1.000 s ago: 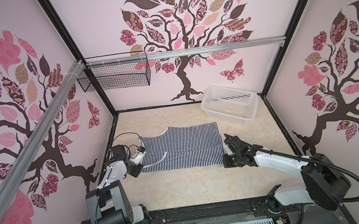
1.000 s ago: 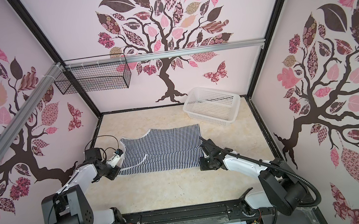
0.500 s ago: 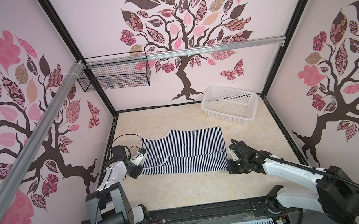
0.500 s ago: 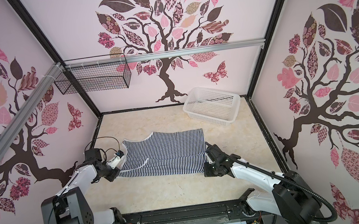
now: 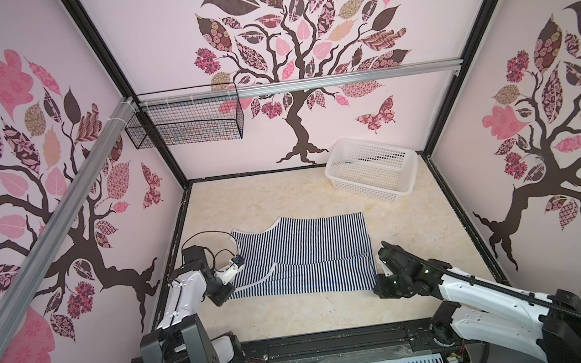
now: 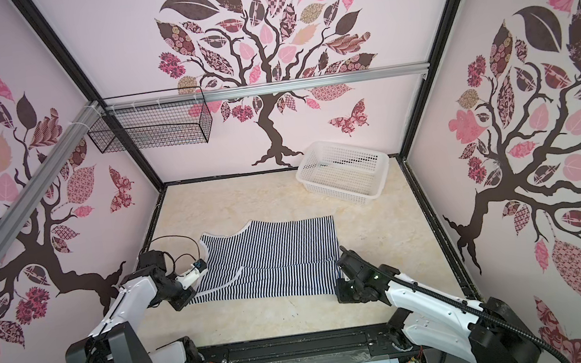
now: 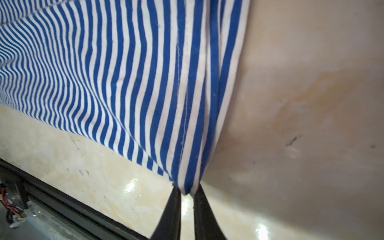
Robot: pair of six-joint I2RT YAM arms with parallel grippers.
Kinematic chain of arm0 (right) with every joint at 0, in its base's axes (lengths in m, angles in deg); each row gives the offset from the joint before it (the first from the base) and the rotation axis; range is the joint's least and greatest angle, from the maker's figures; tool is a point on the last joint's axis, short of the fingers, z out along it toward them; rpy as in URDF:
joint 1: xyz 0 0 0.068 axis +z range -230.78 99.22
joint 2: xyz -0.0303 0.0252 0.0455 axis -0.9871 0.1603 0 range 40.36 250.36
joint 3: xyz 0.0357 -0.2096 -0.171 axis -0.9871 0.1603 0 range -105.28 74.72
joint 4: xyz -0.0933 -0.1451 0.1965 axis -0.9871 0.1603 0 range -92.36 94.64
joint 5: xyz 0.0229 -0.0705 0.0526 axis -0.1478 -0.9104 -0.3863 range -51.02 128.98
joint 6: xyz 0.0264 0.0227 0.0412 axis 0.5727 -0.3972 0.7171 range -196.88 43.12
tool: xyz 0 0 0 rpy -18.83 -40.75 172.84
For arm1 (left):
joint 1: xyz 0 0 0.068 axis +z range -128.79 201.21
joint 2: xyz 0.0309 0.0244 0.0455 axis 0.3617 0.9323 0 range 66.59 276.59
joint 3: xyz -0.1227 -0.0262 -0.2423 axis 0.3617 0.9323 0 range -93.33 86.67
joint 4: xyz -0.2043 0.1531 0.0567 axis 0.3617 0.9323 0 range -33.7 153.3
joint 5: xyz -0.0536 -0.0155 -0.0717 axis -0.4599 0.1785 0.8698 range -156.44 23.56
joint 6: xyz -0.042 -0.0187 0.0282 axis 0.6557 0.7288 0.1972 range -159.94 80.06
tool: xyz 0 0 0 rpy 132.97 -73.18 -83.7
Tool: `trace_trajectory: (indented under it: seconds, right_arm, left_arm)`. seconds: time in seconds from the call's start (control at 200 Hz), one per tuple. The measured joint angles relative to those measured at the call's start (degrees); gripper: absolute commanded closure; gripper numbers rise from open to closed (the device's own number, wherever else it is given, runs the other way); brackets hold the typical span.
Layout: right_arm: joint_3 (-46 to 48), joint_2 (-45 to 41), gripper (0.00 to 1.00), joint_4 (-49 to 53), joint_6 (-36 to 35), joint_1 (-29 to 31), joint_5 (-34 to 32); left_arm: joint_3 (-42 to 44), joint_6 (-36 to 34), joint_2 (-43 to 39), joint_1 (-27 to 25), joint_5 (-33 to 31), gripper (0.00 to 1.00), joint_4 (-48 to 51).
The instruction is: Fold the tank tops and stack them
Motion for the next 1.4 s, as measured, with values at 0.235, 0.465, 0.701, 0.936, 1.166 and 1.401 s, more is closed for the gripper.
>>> trace_trajectory:
  seconds: [0.235, 0.465, 0.701, 0.936, 1.166, 1.401]
  right_arm:
    - [0.0, -5.4, 0.42, 4.7, 2.9, 0.6, -1.6]
    - [-3.2, -5.7, 0.45, 7.1, 3.5, 0.6, -3.8]
    - [-11.0, 1.0, 0.77, 5.9, 2.1, 0.6, -6.7]
    - [-15.0, 11.5, 0.85, 0.0, 0.3, 0.6, -8.6]
    - [-15.4, 19.5, 0.87, -4.9, -0.5, -0.6, -8.8]
    - [-15.3, 22.1, 0.72, -8.6, -2.0, -6.3, -8.6]
  left_arm:
    - [0.0, -0.9, -3.1, 0.1, -1.4, 0.62, 2.4]
    - [-2.3, 2.7, -7.0, 0.1, -1.2, 0.55, 2.2]
    - [-9.4, 8.3, -8.2, -3.9, 3.3, 0.56, 3.8]
    - [-6.2, 13.2, -6.8, -16.5, 2.7, 0.59, 2.6]
    - [-3.7, 14.6, -0.1, -17.8, 1.9, 0.6, -0.5]
    - [-1.1, 14.4, 3.2, -18.0, -0.5, 0.6, -4.7]
